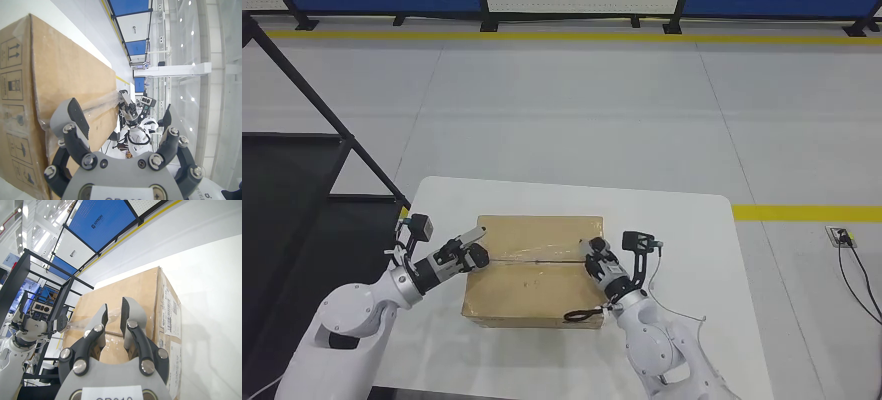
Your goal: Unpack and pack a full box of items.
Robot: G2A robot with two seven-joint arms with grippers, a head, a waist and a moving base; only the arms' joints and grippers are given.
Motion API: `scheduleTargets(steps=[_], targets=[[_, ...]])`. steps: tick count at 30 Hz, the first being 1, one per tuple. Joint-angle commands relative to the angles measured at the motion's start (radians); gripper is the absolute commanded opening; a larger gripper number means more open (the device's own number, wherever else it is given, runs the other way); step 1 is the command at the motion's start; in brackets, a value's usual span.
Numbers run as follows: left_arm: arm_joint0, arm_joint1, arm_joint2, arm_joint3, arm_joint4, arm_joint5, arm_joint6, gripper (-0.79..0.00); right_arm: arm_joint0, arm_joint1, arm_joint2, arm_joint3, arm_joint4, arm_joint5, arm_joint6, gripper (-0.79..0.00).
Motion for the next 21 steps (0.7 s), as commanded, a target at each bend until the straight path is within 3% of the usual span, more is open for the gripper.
scheduleTargets(steps=[1, 4, 6, 10, 14, 21], targets=[[0.003, 0.0, -0.001, -0.003, -0.002, -0.001, 0.001, 0.0, -0.002, 0.0, 0.003, -0.005, 0.002, 0.001, -0.004, -0.437], [0.007, 0.001, -0.002, -0.008, -0.004, -0.003, -0.001, 0.0, -0.009, -0.001, 0.011, -0.016, 0.006, 0.009, -0.018, -0.372], [0.01, 0.002, -0.003, -0.012, -0.007, -0.003, 0.0, 0.0, -0.015, -0.002, 0.018, -0.027, 0.012, 0.008, -0.031, -0.142], [0.018, 0.003, -0.006, -0.022, -0.009, -0.004, -0.001, 0.0, -0.027, -0.001, 0.032, -0.068, 0.035, -0.023, -0.044, 0.0], [0.029, 0.004, -0.01, -0.033, -0.012, -0.008, 0.0, 0.0, 0.002, -0.001, 0.029, -0.096, 0.105, -0.085, 0.068, 0.0], [0.053, 0.007, -0.028, -0.044, -0.028, -0.02, 0.003, 0.0, 0.193, -0.016, -0.034, 0.01, 0.249, -0.105, 0.347, 0.0]])
